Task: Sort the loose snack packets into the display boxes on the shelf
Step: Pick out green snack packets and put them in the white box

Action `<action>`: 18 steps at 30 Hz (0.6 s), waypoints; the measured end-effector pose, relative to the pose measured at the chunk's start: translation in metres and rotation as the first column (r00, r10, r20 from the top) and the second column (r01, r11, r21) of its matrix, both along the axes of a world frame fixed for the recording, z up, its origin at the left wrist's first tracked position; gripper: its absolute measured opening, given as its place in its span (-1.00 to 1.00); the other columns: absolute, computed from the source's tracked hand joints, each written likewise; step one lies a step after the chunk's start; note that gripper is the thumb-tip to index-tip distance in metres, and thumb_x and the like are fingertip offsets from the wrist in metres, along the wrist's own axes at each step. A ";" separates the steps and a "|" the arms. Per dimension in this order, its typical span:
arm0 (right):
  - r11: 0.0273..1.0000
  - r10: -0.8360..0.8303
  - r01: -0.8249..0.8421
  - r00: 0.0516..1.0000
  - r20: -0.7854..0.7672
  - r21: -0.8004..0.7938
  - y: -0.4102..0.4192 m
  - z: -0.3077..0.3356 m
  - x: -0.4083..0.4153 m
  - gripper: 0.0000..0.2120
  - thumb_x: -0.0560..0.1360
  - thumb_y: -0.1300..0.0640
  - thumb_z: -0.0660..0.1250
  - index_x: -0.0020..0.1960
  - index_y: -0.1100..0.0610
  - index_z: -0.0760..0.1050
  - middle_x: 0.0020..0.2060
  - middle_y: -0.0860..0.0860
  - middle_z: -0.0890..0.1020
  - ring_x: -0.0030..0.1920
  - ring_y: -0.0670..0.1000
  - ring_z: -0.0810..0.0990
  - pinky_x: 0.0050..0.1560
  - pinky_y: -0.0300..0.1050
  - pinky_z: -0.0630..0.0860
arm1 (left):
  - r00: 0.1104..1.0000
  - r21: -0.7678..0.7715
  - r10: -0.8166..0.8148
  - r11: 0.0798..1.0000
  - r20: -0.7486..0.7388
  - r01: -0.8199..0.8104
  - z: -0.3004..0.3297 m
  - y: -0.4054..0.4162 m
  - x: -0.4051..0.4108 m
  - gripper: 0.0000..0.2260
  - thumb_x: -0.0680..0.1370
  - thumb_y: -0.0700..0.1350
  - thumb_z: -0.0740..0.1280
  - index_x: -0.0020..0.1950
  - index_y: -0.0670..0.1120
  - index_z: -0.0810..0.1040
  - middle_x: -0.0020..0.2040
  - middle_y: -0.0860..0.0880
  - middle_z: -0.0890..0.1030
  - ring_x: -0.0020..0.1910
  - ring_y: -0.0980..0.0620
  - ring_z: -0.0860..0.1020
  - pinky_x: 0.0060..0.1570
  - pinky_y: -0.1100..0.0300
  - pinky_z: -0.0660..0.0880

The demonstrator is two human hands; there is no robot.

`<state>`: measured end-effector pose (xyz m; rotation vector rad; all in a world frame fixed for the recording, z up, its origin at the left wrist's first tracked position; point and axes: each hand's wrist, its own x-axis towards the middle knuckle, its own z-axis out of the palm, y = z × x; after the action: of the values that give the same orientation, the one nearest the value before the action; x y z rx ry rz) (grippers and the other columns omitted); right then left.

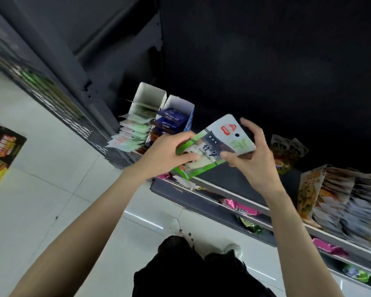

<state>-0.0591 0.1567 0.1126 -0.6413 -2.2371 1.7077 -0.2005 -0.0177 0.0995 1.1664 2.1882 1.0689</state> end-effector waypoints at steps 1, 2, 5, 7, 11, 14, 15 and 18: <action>0.999 0.015 -0.015 1.000 -0.009 0.046 -0.005 0.005 -0.007 -0.44 0.39 0.17 0.48 0.29 -0.11 0.35 -0.12 -0.20 0.64 -0.13 -0.10 0.66 -0.23 -0.27 0.59 | 0.984 0.007 -0.005 1.000 -0.180 0.006 0.005 -0.003 -0.009 -0.78 0.48 0.08 0.37 0.07 0.04 0.50 -0.24 0.09 0.59 -0.30 0.09 0.54 -0.28 0.13 0.49; 0.996 0.002 0.002 0.999 -0.042 0.091 -0.011 0.009 -0.015 -0.55 0.41 0.18 0.46 0.23 -0.07 0.43 -0.12 -0.20 0.65 -0.15 -0.09 0.66 -0.28 -0.27 0.59 | 0.939 0.042 0.018 0.999 -0.344 -0.004 0.008 -0.005 -0.018 -0.72 0.48 0.13 0.35 0.08 -0.01 0.52 -0.27 0.06 0.58 -0.32 0.05 0.54 -0.32 0.13 0.47; 0.970 -0.148 0.186 0.963 -0.224 0.155 -0.028 0.011 -0.050 -0.84 0.46 0.18 0.43 0.03 0.04 0.60 -0.20 -0.06 0.68 -0.22 -0.10 0.66 -0.25 -0.08 0.63 | 0.813 0.242 0.228 0.964 -0.536 -0.111 0.008 -0.007 -0.053 -0.69 0.51 0.05 0.31 0.16 -0.10 0.54 -0.05 -0.02 0.64 -0.09 0.04 0.56 -0.09 0.17 0.47; 0.942 -0.274 0.316 0.919 -0.282 0.115 -0.032 0.007 -0.079 -0.90 0.47 0.19 0.42 -0.02 0.06 0.61 -0.26 -0.14 0.65 -0.23 -0.12 0.66 -0.18 0.05 0.63 | 0.741 0.293 0.383 0.921 -0.552 -0.258 0.001 -0.015 -0.081 -0.73 0.53 -0.05 0.30 0.21 -0.10 0.51 0.06 -0.03 0.60 0.04 0.03 0.51 0.02 0.21 0.40; 0.879 -0.343 0.434 0.863 -0.372 0.197 -0.039 0.000 -0.142 -0.96 0.46 0.20 0.41 -0.17 0.11 0.62 -0.35 -0.14 0.61 -0.32 -0.09 0.63 -0.27 0.05 0.59 | 0.707 -0.064 0.250 0.921 -0.661 -0.384 -0.030 -0.034 -0.120 -0.67 0.50 -0.13 0.30 0.26 -0.14 0.49 0.15 -0.14 0.56 0.16 -0.15 0.48 0.13 0.01 0.40; 0.842 -0.288 0.408 0.893 -0.346 0.352 -0.052 -0.013 -0.181 -0.90 0.46 0.21 0.41 -0.14 0.26 0.61 -0.35 -0.03 0.61 -0.38 -0.23 0.50 -0.32 -0.32 0.43 | 0.734 -0.164 0.179 0.915 -0.655 -0.369 -0.046 -0.047 -0.126 -0.75 0.46 -0.18 0.36 0.13 -0.06 0.59 0.08 -0.05 0.61 0.10 -0.10 0.52 0.07 0.04 0.43; 0.823 -0.249 0.381 0.909 -0.336 0.421 -0.056 -0.020 -0.191 -0.92 0.45 0.24 0.40 -0.10 0.26 0.63 -0.33 0.01 0.64 -0.36 -0.23 0.50 -0.33 -0.33 0.42 | 0.725 -0.146 0.189 0.916 -0.662 -0.373 -0.050 -0.052 -0.128 -0.77 0.42 -0.22 0.40 0.05 -0.04 0.62 0.01 -0.04 0.64 0.02 -0.10 0.55 0.00 0.06 0.47; 0.756 -0.058 0.196 0.970 -0.234 0.624 -0.066 -0.044 -0.213 -0.81 0.42 0.32 0.36 0.00 0.18 0.64 -0.24 0.07 0.69 -0.28 0.00 0.65 -0.28 -0.13 0.58 | 0.732 -0.122 0.226 0.913 -0.643 -0.390 -0.053 -0.060 -0.133 -0.80 0.39 -0.28 0.44 -0.06 -0.04 0.66 -0.05 0.01 0.66 -0.05 -0.07 0.56 -0.12 0.08 0.55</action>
<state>-0.2721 0.0904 0.0682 -0.4096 -2.3473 0.7842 -0.3336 -0.0775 0.0463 1.1655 3.0191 0.5132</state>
